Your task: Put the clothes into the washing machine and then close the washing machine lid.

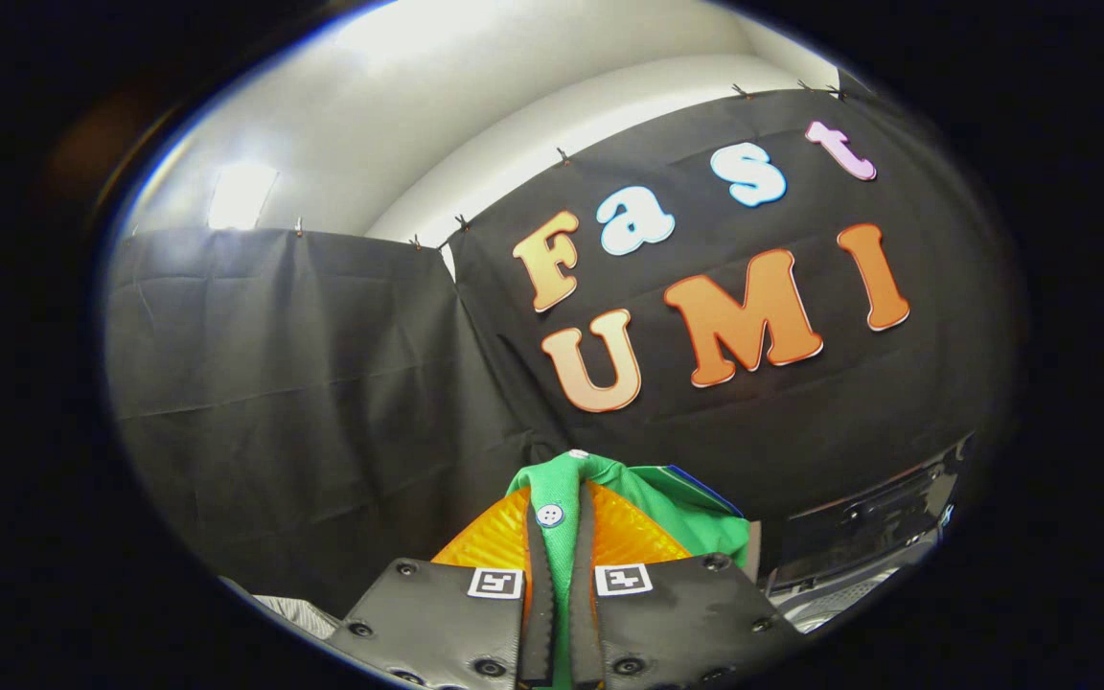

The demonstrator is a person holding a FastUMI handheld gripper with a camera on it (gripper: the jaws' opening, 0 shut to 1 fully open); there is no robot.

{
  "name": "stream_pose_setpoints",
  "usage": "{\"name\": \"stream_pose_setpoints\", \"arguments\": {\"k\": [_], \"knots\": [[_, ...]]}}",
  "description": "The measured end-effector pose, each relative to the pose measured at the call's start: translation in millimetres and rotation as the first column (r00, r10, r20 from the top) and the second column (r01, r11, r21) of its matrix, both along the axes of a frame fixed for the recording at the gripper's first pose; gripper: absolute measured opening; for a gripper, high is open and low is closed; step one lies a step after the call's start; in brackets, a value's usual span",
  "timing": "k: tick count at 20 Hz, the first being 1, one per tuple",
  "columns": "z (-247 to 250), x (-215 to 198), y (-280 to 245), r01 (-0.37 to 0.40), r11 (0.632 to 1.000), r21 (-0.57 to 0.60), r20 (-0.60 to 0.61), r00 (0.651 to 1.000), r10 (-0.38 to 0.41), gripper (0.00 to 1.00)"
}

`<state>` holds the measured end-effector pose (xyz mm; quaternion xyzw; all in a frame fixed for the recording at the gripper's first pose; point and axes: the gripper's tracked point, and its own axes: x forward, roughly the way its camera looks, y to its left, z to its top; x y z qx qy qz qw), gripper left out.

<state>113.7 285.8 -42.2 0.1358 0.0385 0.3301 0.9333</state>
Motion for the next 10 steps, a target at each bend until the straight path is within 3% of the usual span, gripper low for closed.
{"name": "stream_pose_setpoints", "arguments": {"k": [6, 10], "knots": [[19.0, 25.4, -101.9, 0.097, 0.993, -0.066, 0.088, 0.992, -0.091, 0.14], [-5.1, 54.3, -174.3, 0.186, 0.976, -0.112, 0.097, 0.98, -0.175, 0.14]]}}
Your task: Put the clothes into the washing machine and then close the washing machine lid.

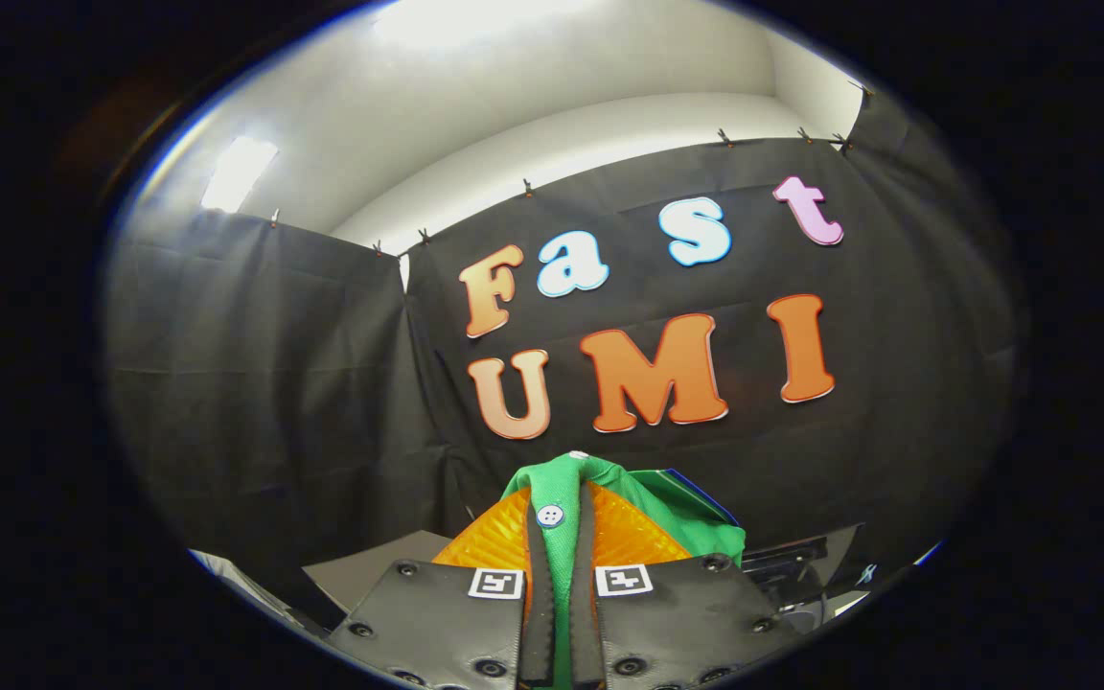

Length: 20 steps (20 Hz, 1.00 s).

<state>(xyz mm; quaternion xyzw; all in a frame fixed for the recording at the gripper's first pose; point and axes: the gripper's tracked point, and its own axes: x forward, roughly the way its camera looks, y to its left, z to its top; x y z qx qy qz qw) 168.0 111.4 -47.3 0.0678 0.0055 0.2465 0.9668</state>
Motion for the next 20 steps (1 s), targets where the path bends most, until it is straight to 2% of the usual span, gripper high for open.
{"name": "stream_pose_setpoints", "arguments": {"k": [3, 8, 15, 20], "knots": [[-40.3, 24.8, -44.9, 0.055, 0.998, -0.007, -0.069, 0.996, -0.055, 0.14], [-104.8, 52.5, -94.8, 0.087, 0.996, -0.018, -0.157, 0.984, -0.088, 0.14], [-203.6, 86.2, -115.2, 0.055, 0.995, -0.089, -0.309, 0.948, -0.08, 0.14], [-272.4, 90.9, -107.9, 0.002, 0.994, -0.105, -0.432, 0.901, -0.047, 0.14]]}}
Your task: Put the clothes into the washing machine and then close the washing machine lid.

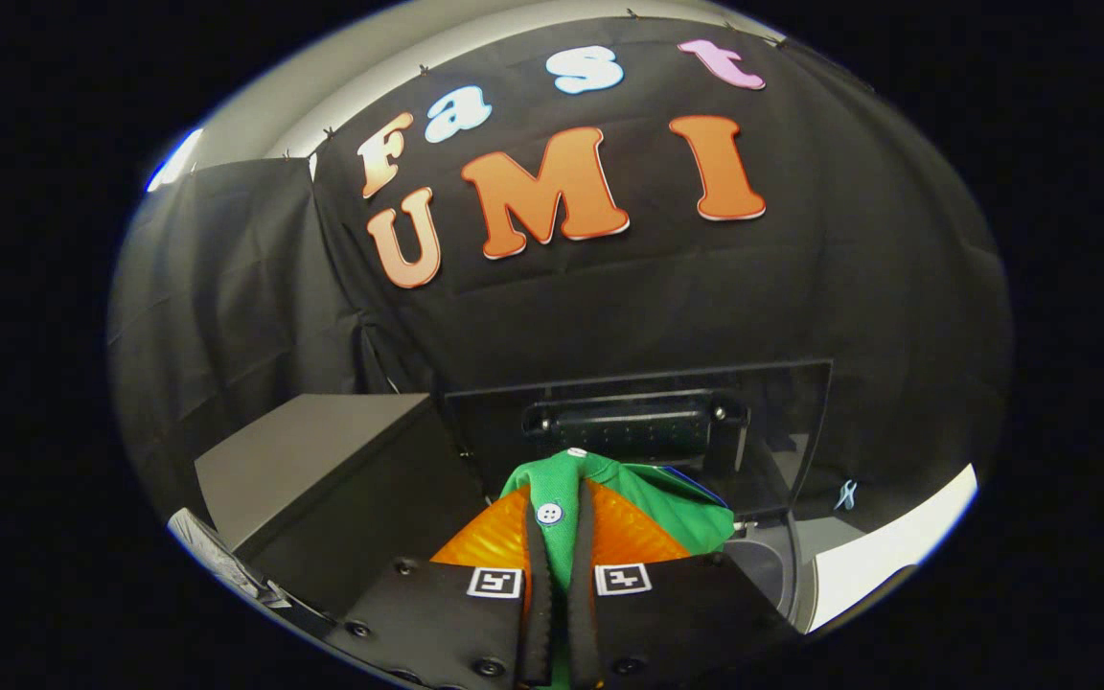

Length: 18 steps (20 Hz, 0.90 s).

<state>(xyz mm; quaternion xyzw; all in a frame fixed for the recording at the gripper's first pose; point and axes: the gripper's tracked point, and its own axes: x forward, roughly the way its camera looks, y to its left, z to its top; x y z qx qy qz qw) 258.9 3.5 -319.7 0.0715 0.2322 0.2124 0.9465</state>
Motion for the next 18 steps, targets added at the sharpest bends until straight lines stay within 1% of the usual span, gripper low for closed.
{"name": "stream_pose_setpoints", "arguments": {"k": [4, 6, 9, 11, 13, 18], "knots": [[-66.2, 5.7, 1.4, -0.015, 1.0, -0.026, -0.122, 0.993, 0.012, 0.14], [-97.4, 3.3, 4.8, -0.023, 0.999, -0.027, -0.188, 0.982, 0.018, 0.14], [-143.4, 4.3, 16.0, -0.053, 0.995, -0.082, -0.267, 0.963, 0.029, 0.15], [-178.2, -1.3, 10.6, -0.065, 0.989, -0.136, -0.332, 0.943, 0.016, 0.14], [-209.4, -7.4, 10.0, -0.075, 0.988, -0.135, -0.407, 0.913, 0.014, 0.15], [-251.7, -6.5, 10.1, -0.073, 0.981, -0.179, -0.507, 0.861, -0.028, 0.14]]}}
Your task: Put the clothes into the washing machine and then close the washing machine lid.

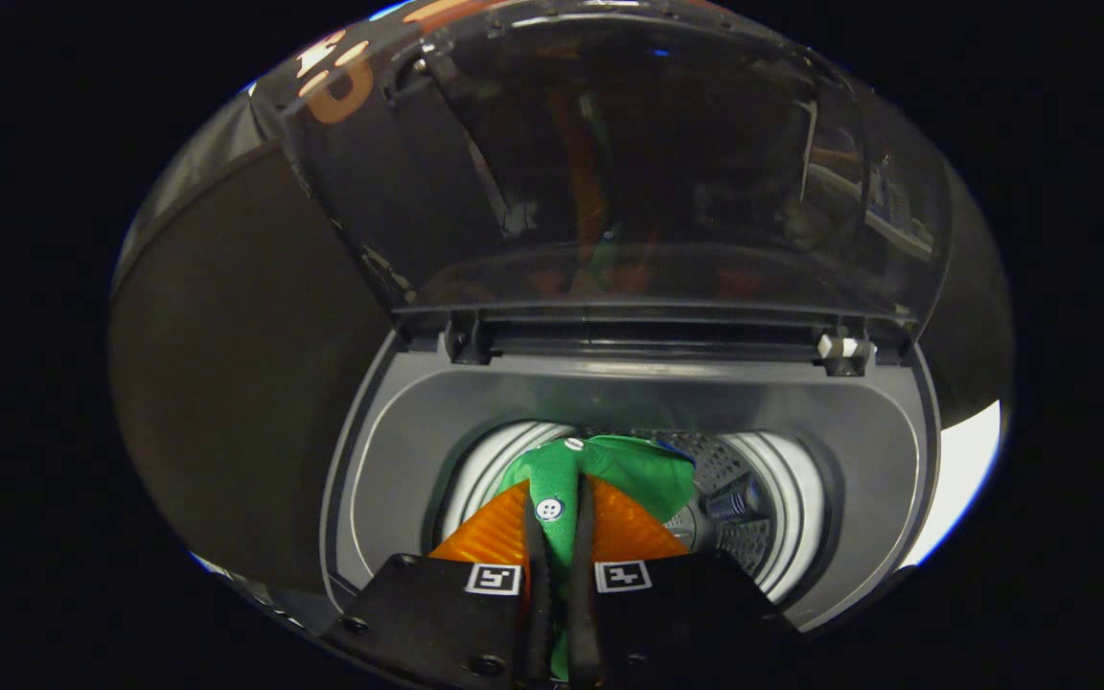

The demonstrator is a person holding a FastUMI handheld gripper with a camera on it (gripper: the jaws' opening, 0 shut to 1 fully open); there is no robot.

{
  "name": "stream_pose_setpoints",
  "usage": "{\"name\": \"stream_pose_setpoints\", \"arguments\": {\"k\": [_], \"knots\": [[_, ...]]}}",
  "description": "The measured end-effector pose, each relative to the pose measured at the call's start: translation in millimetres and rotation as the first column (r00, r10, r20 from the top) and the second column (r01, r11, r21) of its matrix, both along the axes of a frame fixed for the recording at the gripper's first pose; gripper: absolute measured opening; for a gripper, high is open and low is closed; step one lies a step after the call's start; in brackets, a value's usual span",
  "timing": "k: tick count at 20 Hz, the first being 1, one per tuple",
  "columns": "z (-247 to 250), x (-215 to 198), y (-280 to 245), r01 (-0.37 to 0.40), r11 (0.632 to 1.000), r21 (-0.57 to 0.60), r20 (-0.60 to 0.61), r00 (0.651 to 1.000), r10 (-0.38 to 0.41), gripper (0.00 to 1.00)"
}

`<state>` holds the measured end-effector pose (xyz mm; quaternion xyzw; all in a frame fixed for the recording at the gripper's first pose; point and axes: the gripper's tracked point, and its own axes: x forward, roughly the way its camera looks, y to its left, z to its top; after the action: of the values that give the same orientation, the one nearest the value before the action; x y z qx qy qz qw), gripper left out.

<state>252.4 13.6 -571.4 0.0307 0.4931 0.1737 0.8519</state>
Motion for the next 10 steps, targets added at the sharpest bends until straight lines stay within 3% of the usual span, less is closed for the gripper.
{"name": "stream_pose_setpoints", "arguments": {"k": [9, 10], "knots": [[-38.2, 0.7, -8.8, 0.026, 0.997, -0.077, -0.107, 0.994, -0.034, 0.16], [-40.0, -0.9, -8.5, 0.033, 0.997, -0.076, -0.116, 0.992, -0.042, 0.19]]}}
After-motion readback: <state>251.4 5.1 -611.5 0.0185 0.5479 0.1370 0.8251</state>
